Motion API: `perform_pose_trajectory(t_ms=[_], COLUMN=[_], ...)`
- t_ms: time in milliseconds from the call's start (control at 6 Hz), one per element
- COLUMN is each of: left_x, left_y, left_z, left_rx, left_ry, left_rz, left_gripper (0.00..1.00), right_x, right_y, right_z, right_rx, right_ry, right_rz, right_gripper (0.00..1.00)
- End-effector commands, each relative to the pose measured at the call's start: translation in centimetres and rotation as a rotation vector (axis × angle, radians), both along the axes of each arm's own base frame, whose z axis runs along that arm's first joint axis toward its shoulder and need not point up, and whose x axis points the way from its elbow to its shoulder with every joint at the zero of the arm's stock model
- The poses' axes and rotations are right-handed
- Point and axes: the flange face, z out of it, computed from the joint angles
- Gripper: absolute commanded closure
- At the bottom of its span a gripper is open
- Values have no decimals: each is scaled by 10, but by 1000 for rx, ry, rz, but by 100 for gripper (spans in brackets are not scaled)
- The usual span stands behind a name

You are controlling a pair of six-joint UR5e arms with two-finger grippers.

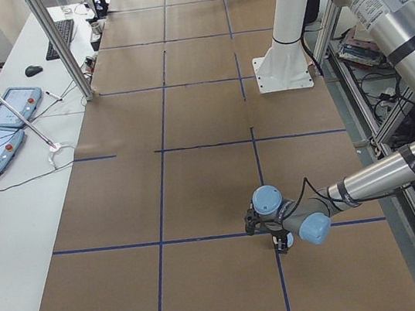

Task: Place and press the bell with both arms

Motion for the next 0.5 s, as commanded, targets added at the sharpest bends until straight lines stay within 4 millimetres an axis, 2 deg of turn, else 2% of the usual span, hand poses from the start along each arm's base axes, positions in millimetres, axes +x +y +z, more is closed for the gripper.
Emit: perform_pose_trajectory(t_ms=[0, 333], left_x=[5, -27], left_y=[-13, -69], left_z=[-39, -108], left_rx=[62, 195], left_ry=[52, 130], left_rz=[-19, -228], left_gripper=[100, 100], right_x=[0, 0], right_y=[0, 0], right_z=[-2, -1], right_rx=[2, 1], right_ry=[0, -2], right_rz=[2, 1], right_gripper=[0, 0])
